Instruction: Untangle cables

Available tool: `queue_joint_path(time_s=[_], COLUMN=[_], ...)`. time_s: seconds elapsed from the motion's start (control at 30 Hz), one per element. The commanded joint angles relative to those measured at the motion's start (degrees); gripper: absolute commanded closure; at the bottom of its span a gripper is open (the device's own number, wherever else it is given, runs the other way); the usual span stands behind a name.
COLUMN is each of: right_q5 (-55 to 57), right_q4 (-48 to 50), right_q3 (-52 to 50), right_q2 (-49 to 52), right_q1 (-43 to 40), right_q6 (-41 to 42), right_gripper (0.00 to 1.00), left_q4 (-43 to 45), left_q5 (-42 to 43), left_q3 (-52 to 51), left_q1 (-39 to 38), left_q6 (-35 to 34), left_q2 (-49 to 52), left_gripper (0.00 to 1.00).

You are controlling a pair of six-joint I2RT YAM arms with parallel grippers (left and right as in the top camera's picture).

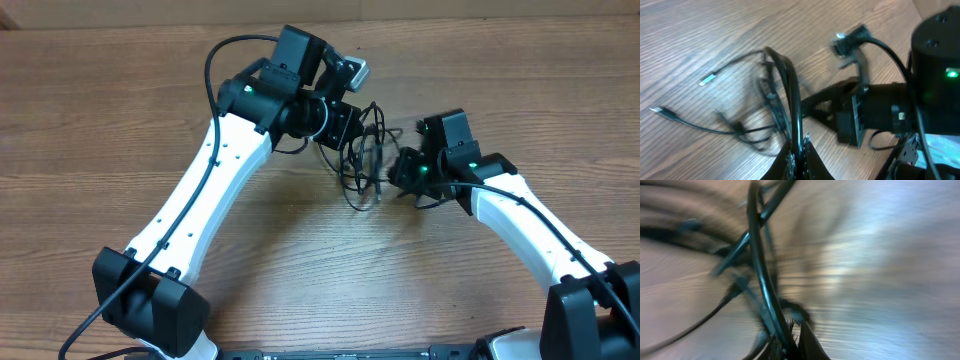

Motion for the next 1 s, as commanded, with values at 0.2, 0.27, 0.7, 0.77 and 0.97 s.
queue_joint_path(time_s=[0.2,0.27,0.7,0.77,0.97], right_q5=[19.06,18.45,9.14,3.08,-15.98], right_q4=[-6.62,-6.6,-6.62,-6.56,-5.77], right_q3=[0.11,0.11,0.11,0.11,1.55], right_q2=[-2.67,-2.95,-2.95,-2.95,-3.85], right_q1=[-17.16,-21.31,-34.73,-34.71,-34.69], right_q6=[4.68,4.7,-0.33,-4.35,-16.0], right_gripper=[0.96,0.96,0.54,0.33,0.16], left_q4=[-2.14,-3.5,-7.04,-7.04,-3.58], left_q5=[-3.3,-3.26,-0.22,5.79,19.63], left_q3=[0.87,0.87,0.85,0.87,0.87], left_q1=[19.63,23.96,31.45,31.45,31.45], left_q6=[1.07,0.79,-1.77,-0.33,5.79], left_q2=[-8.63,-10.67,-13.7,-13.94,-16.85], left_gripper=[0.96,0.96,0.96,0.96,0.96])
